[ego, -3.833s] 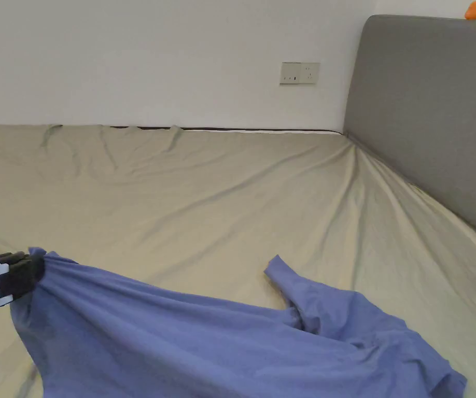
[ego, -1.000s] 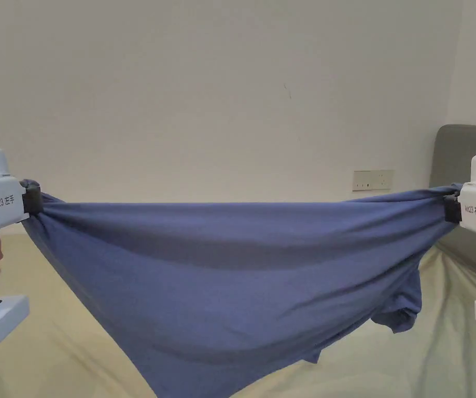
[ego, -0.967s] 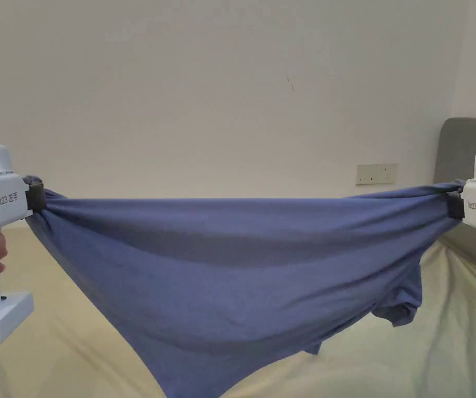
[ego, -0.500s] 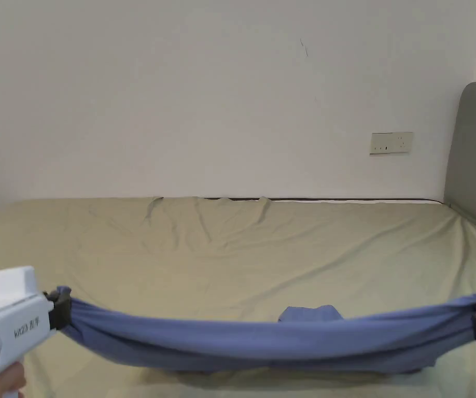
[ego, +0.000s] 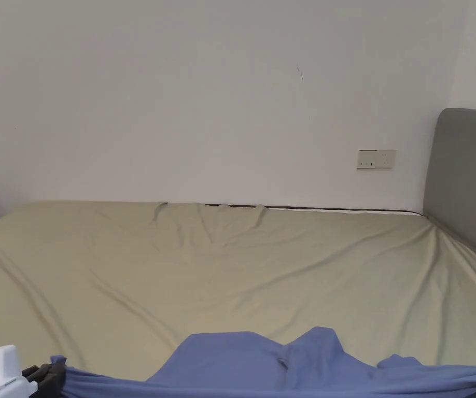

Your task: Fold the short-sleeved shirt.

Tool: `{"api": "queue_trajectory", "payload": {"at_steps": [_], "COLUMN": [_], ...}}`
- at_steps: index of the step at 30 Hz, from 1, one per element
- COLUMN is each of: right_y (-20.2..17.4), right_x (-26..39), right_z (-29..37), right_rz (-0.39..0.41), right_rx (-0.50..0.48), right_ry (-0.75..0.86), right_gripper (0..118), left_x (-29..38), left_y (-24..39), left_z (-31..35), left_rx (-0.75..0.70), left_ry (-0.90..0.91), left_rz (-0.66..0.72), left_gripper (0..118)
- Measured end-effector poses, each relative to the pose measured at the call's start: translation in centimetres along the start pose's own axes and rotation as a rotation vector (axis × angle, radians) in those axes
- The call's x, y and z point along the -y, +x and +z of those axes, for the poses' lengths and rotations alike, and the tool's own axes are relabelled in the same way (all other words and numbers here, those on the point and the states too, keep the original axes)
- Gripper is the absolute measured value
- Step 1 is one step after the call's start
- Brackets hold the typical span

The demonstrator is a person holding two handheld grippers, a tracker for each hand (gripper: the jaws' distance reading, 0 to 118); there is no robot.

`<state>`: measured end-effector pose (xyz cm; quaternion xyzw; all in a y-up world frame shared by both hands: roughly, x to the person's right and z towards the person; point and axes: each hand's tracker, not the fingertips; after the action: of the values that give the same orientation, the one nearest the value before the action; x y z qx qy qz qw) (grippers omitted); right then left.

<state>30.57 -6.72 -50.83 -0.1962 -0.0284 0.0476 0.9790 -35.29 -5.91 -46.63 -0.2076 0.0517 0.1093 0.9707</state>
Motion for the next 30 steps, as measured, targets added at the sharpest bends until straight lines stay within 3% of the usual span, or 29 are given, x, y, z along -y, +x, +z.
{"api": "queue_trajectory", "payload": {"at_steps": [9, 17, 18, 19, 20, 21, 22, 23, 25, 26, 29, 30], "right_y": [0.5, 0.7, 0.6, 0.5, 0.8, 0.9, 0.6, 0.5, 1.0, 0.9, -0.4, -1.1], "right_x": [5.7, 11.3, 12.1, 12.9, 13.7, 14.5, 15.1, 15.5, 15.2, 14.2, 10.4, 8.9], "right_z": [7.9, 7.2, 6.8, 6.4, 6.0, 5.8, 5.9, 6.4, 8.3, 9.5, 13.8, 15.3], "right_rz": [0.042, 0.066, 0.061, 0.038, 0.012, -0.007, 0.011, 0.016, -0.074, -0.112, -0.072, -0.052], "right_rx": [-0.045, -0.045, -0.044, -0.051, -0.074, -0.067, -0.013, 0.009, -0.098, -0.096, -0.084, -0.097], "right_ry": [-0.049, -0.185, -0.208, -0.247, -0.297, -0.360, -0.396, -0.386, -0.317, -0.284, -0.124, -0.050], "right_gripper": [8, 8, 9, 11, 25, 69, 103, 117, 117, 117, 117, 114], "left_x": [4.9, 10.9, 11.8, 12.8, 13.6, 14.4, 14.9, 15.1, 14.1, 13.2, 10.1, 9.2], "left_y": [-1.9, -3.3, -3.6, -3.7, -4.0, -4.4, -4.8, -5.0, -5.3, -5.1, -3.2, -2.1], "left_z": [7.0, 5.0, 4.2, 3.7, 3.2, 3.3, 3.5, 4.4, 6.2, 7.5, 13.6, 15.8], "left_rx": [0.027, -0.003, -0.005, -0.004, -0.028, -0.056, -0.060, -0.053, -0.014, -0.019, 0.003, 0.019], "left_ry": [-0.057, -0.226, -0.271, -0.316, -0.360, -0.381, -0.376, -0.336, -0.287, -0.282, -0.072, -0.016], "left_rz": [-0.031, -0.087, -0.093, -0.085, -0.075, -0.061, -0.045, -0.018, 0.046, 0.054, -0.053, -0.098], "left_gripper": [2, 3, 15, 40, 73, 108, 117, 117, 117, 117, 115, 102]}}
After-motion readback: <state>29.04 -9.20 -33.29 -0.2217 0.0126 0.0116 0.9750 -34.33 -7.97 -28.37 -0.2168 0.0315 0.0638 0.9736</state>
